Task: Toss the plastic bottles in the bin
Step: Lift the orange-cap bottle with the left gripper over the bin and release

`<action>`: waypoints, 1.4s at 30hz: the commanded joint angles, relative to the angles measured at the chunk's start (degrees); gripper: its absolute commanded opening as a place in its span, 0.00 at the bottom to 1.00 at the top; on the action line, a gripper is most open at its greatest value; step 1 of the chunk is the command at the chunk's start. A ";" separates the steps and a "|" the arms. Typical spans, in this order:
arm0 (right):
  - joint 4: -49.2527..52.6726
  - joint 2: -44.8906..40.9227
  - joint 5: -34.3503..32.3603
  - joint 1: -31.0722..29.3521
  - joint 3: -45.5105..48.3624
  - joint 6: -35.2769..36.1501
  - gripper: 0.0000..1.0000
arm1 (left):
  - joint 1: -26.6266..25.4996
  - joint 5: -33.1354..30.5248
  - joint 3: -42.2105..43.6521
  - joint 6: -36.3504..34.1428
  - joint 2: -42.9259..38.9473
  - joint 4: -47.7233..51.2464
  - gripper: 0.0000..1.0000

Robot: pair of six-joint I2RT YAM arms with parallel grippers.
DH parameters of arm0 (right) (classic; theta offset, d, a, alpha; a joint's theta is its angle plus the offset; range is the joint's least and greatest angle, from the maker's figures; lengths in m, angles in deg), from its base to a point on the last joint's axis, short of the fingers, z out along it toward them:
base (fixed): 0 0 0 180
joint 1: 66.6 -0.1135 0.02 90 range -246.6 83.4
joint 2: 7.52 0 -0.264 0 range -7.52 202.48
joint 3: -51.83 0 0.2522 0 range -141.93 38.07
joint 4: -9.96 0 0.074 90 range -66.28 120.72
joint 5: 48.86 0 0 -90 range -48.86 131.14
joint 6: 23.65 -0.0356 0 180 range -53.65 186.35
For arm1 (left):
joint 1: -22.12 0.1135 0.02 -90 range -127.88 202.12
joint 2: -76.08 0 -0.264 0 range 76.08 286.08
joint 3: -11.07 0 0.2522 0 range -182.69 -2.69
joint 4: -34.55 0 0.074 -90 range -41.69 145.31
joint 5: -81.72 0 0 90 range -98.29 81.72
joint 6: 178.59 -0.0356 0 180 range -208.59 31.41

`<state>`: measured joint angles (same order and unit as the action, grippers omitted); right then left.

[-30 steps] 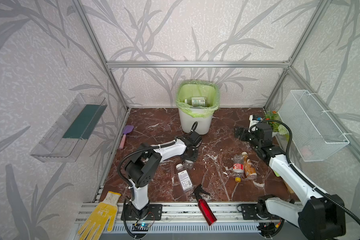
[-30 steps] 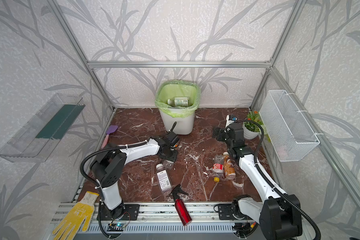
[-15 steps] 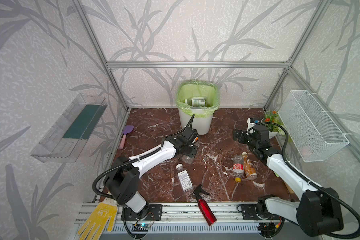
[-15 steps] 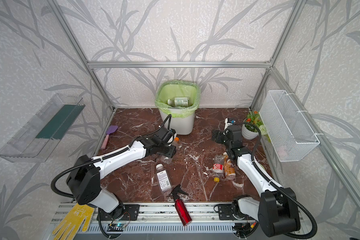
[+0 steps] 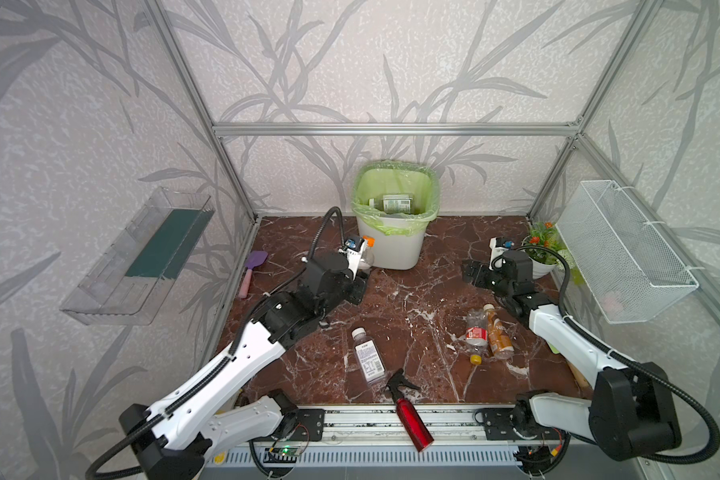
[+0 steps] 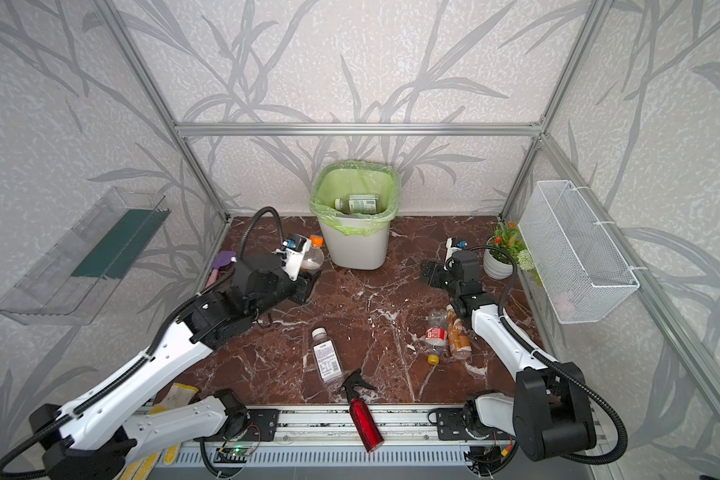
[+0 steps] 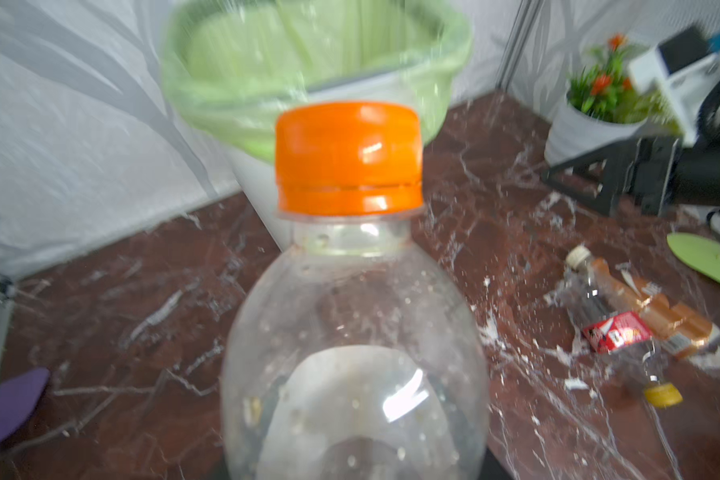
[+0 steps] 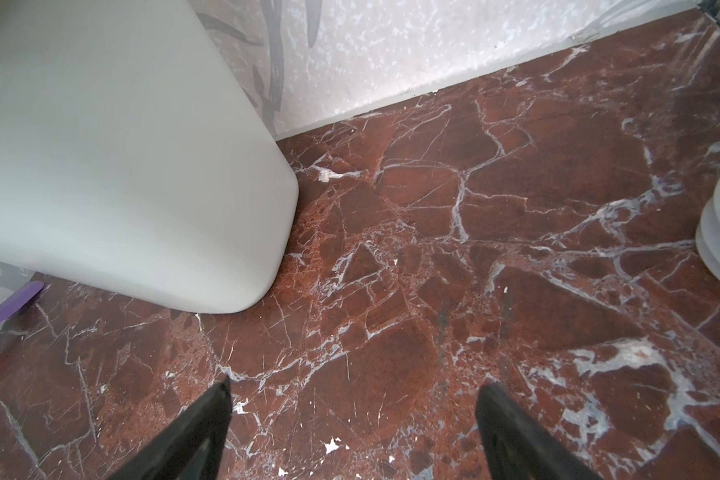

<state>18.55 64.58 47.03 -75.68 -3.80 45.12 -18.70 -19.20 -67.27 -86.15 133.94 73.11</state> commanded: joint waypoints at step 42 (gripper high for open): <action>5.45 2.87 0.79 -6.03 -3.94 3.68 0.92 | 14.71 -1.45 13.11 44.95 -5.24 13.22 0.89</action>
<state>21.16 66.94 48.69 -81.54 -6.24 47.56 -4.08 -22.52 -56.49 -55.51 130.56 83.69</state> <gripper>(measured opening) 0.918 0.889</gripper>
